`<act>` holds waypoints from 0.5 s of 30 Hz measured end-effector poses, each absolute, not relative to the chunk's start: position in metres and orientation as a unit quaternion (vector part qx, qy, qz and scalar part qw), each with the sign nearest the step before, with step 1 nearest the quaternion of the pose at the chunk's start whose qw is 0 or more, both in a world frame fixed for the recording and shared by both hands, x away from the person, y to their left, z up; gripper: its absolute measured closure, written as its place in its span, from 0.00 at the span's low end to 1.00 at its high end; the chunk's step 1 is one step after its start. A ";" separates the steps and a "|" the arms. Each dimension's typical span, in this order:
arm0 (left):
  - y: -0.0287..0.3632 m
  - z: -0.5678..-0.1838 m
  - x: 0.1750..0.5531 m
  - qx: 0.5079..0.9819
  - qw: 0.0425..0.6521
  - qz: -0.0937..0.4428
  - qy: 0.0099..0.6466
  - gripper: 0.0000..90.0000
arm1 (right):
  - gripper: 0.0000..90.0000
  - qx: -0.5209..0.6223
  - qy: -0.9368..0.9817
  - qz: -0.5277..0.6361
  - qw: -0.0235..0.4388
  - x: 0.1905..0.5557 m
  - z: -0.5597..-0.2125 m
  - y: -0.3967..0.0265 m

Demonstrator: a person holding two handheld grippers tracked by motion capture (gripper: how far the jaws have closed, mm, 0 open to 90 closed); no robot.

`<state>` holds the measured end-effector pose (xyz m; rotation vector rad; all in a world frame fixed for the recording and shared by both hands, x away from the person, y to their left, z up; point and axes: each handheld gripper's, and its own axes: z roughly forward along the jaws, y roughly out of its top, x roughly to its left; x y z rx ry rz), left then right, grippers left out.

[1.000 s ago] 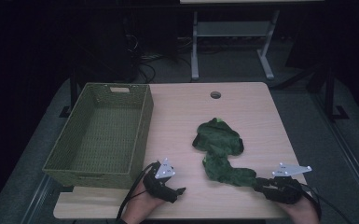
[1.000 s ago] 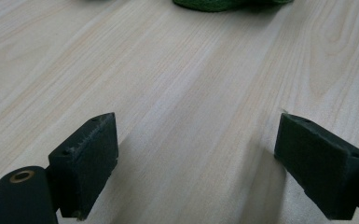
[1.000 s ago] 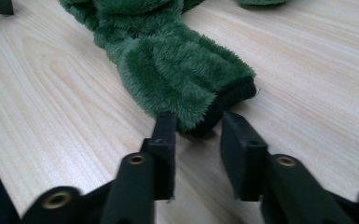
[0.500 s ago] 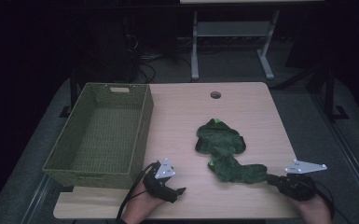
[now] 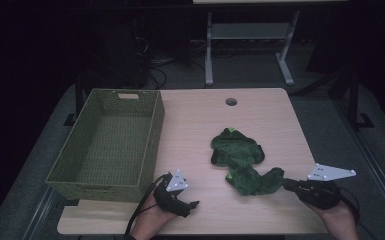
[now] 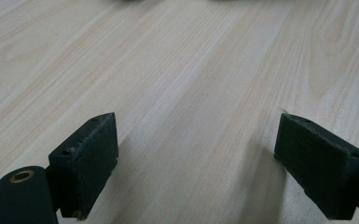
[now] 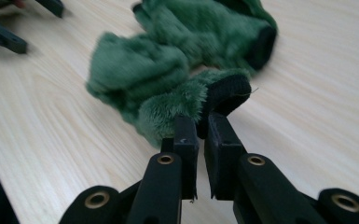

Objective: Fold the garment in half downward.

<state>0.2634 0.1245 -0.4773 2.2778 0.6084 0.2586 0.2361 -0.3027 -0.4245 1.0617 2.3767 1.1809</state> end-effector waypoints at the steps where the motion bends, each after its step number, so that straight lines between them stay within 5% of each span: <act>1: 0.125 -0.477 0.263 0.890 0.375 0.101 0.238 0.14 | 0.92 0.362 0.824 0.412 0.141 0.237 -0.422 -0.300; 15: 0.124 -0.477 0.263 0.889 0.377 0.101 0.240 0.14 | 0.92 0.286 0.850 0.424 0.129 0.257 -0.403 -0.247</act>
